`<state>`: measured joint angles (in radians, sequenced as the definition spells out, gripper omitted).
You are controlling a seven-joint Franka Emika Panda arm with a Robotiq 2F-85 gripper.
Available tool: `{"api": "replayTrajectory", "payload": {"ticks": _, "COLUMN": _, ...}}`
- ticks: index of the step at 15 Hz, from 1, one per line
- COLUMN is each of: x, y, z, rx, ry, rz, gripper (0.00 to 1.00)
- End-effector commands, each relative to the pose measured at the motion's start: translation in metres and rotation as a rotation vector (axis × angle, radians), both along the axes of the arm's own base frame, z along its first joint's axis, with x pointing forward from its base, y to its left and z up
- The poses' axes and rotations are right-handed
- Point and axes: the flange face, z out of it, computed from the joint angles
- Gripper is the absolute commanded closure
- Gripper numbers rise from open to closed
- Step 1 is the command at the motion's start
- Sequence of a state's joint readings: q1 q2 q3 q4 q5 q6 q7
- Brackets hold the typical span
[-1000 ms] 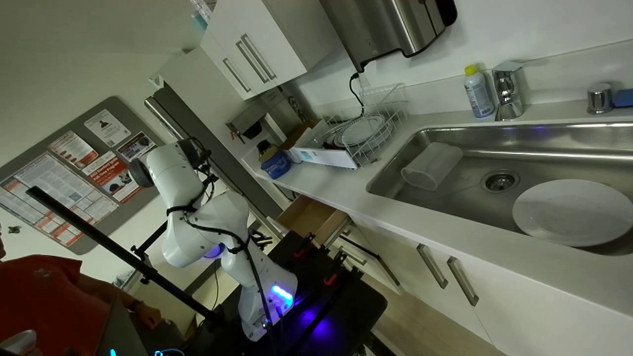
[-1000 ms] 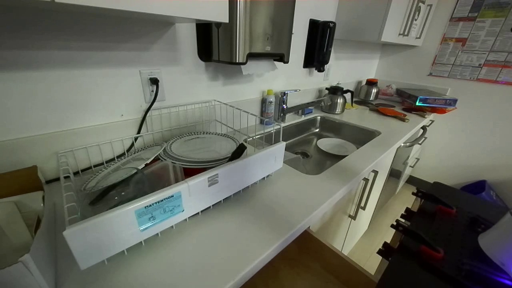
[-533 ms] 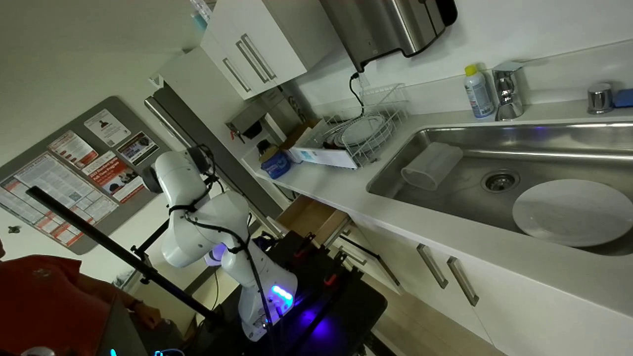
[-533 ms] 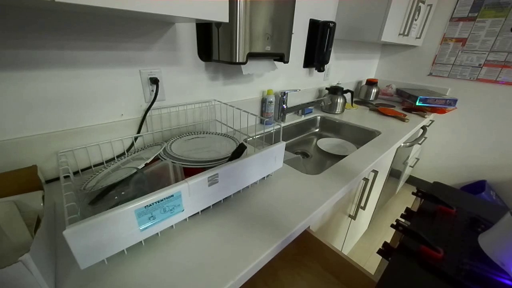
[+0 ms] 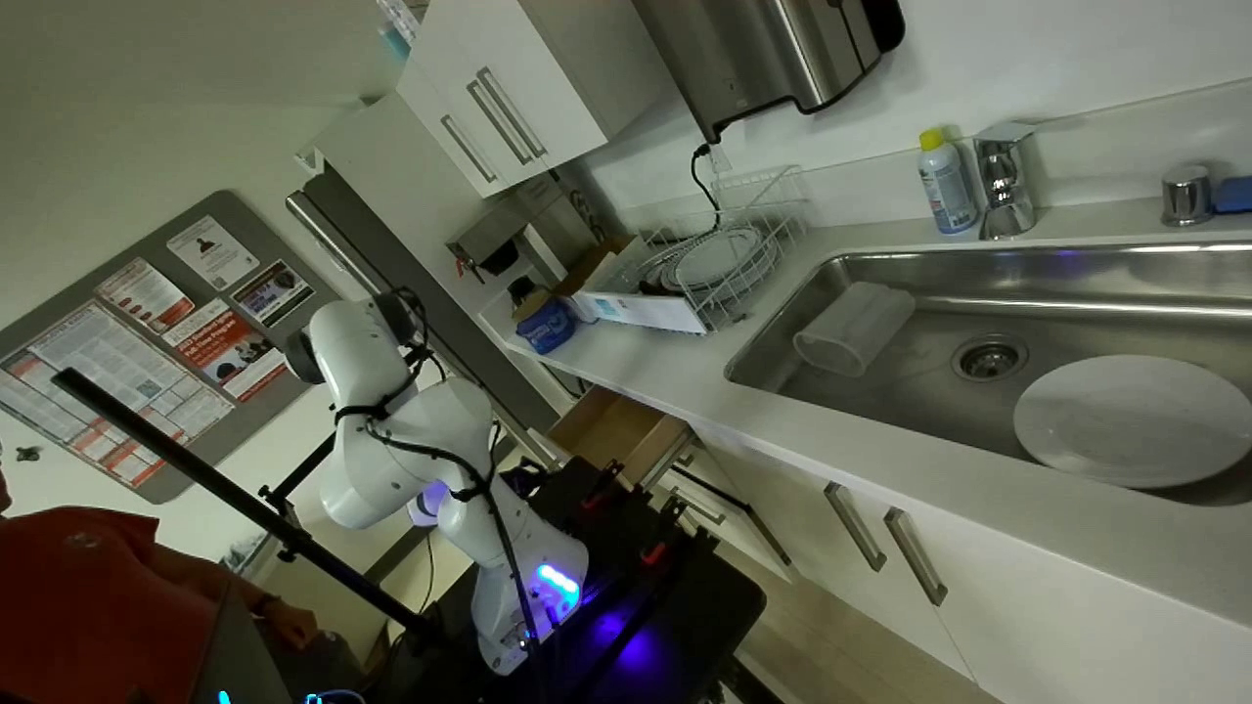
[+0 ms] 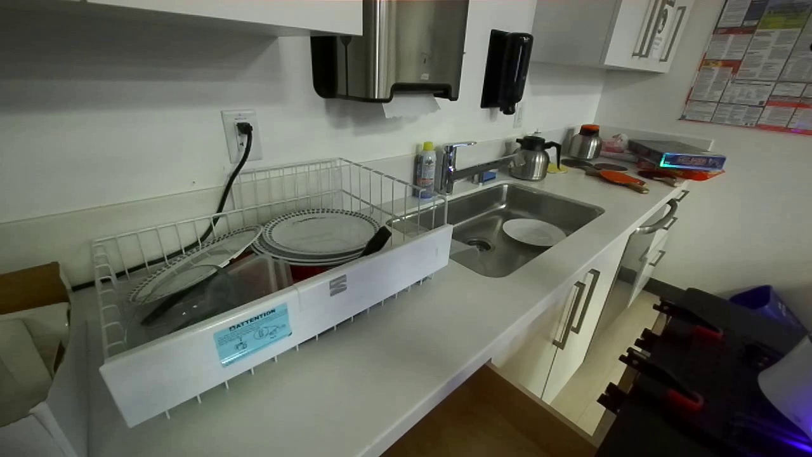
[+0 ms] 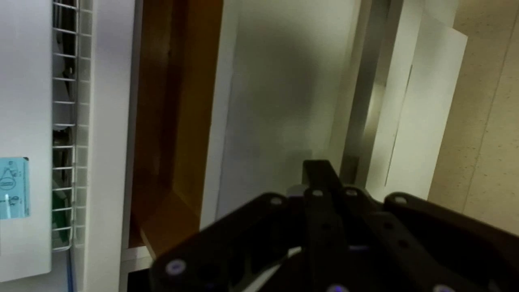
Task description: Open the top left kitchen drawer, remove the object, put it in the plate holder and close the drawer
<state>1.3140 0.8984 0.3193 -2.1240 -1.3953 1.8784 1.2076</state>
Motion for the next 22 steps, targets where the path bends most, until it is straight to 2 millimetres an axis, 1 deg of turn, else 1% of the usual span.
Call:
{"api": "replayTrajectory", "payload": {"ticks": 1, "x": 0.025, "y": 0.002, "z": -0.004, "rx": -0.011, "ry": -0.086, "rz": -0.001, "gripper": 1.00}}
{"api": "replayTrajectory", "payload": {"ticks": 7, "x": 0.063, "y": 0.007, "z": -0.012, "rx": -0.008, "ry": -0.145, "rz": 0.026, "gripper": 1.00}}
{"api": "replayTrajectory", "payload": {"ticks": 13, "x": 0.111, "y": 0.018, "z": -0.007, "rx": -0.003, "ry": -0.222, "rz": 0.056, "gripper": 1.00}}
{"api": "replayTrajectory", "payload": {"ticks": 17, "x": 0.150, "y": 0.024, "z": 0.002, "rx": 0.005, "ry": -0.270, "rz": 0.068, "gripper": 1.00}}
{"api": "replayTrajectory", "payload": {"ticks": 22, "x": 0.206, "y": 0.023, "z": 0.008, "rx": 0.014, "ry": -0.270, "rz": 0.063, "gripper": 1.00}}
